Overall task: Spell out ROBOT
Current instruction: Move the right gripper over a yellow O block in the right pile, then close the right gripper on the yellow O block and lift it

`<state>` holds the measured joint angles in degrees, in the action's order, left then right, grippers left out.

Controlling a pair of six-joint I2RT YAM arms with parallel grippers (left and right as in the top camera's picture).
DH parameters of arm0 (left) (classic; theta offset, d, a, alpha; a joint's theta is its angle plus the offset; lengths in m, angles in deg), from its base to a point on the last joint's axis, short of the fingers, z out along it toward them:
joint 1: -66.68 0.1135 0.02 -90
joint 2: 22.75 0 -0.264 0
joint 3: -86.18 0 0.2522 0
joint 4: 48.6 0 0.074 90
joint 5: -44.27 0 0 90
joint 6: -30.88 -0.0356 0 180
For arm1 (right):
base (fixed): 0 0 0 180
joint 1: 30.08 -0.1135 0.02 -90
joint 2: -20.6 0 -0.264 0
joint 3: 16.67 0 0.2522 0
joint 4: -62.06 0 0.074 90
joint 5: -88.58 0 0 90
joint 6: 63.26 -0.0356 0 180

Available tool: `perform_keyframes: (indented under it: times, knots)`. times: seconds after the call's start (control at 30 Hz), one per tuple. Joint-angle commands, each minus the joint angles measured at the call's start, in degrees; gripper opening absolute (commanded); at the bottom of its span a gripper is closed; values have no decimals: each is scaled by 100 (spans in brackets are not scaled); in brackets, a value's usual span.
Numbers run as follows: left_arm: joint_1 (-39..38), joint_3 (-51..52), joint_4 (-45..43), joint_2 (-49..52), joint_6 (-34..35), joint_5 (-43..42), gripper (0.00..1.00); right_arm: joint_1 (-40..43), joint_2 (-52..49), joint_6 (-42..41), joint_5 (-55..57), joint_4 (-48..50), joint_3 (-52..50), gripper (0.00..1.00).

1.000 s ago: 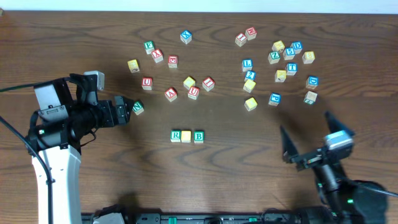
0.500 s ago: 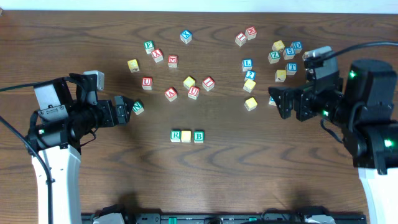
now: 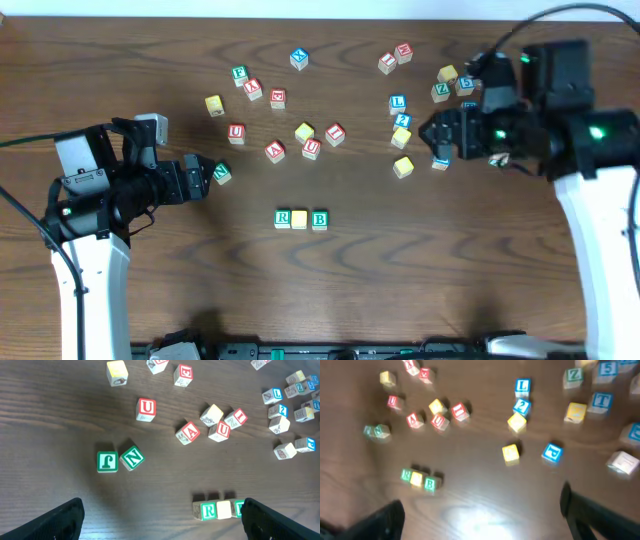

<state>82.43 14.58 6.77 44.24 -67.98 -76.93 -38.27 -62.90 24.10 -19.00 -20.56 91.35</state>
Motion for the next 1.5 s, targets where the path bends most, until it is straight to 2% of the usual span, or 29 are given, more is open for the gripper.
perform_keyframes:
  times: [0.0, 0.07, 0.23, 0.33, 0.63, 0.77, 1.0, 1.07, 1.47]
  knots:
    - [26, -105, -7, -11, -35, -28, 98, -400, -872, -120, 632, -621, 564, 93]
    - [26, -105, -7, -11, -35, -28, 98, -557, -1259, -96, 763, -750, 623, 93]
    - [26, -105, -7, -11, -35, -28, 98, -772, -2282, 297, 848, -713, 621, 86]
    - [26, -105, -7, -11, -35, -28, 98, -772, -2684, 313, 872, -588, 619, 77]
    - [26, -105, -7, -11, -35, -28, 98, -778, -3477, 313, 1137, -310, 612, 78]
    - [26, -105, -7, -11, -35, -28, 98, -778, -3729, 313, 1276, -181, 608, 82]
    - [26, -105, -7, -11, -35, -28, 98, -778, -4026, 313, 1517, -116, 601, 82]
    - [26, -105, -7, -11, -33, -28, 98, -778, -4026, 313, 1517, -116, 601, 75]
    - [26, -105, -7, -11, -35, -28, 98, -811, -4039, 691, 1644, 396, -42, 74]
